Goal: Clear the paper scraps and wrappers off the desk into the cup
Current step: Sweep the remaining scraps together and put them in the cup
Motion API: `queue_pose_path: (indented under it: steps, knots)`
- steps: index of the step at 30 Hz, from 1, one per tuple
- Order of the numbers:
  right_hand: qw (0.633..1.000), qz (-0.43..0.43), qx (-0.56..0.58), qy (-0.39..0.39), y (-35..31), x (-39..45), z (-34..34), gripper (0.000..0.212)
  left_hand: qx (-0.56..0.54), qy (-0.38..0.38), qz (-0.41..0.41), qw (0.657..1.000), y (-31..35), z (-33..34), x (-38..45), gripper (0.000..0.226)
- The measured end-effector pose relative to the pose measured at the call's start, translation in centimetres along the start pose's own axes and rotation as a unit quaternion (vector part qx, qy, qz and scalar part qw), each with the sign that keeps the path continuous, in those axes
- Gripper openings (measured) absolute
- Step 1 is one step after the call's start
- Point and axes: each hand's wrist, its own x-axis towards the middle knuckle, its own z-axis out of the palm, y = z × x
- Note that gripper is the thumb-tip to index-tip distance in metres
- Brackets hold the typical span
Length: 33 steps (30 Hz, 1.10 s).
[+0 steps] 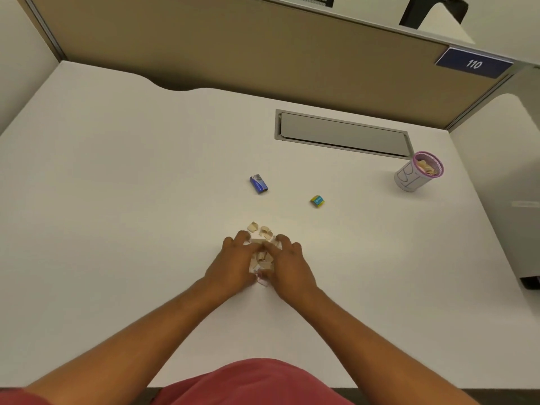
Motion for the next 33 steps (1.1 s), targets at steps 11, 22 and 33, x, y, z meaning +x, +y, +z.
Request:
queue_pose_path:
  steps: [11,22,33]
  knots:
    - [0.995,-0.048,0.059,0.066,1.2,-0.7,0.4,0.019,-0.130,0.121,-0.043,0.983,1.0,1.1,-0.4,0.019]
    - [0.790,0.210,0.575,0.031,6.4,-0.8,-4.6,0.015,-0.382,0.115,-0.148,0.905,5.3,-0.2,2.1,0.015]
    - [0.649,0.216,0.729,0.033,16.2,-2.3,-11.4,0.009,-0.555,0.076,-0.134,0.818,16.1,0.9,7.1,0.016]
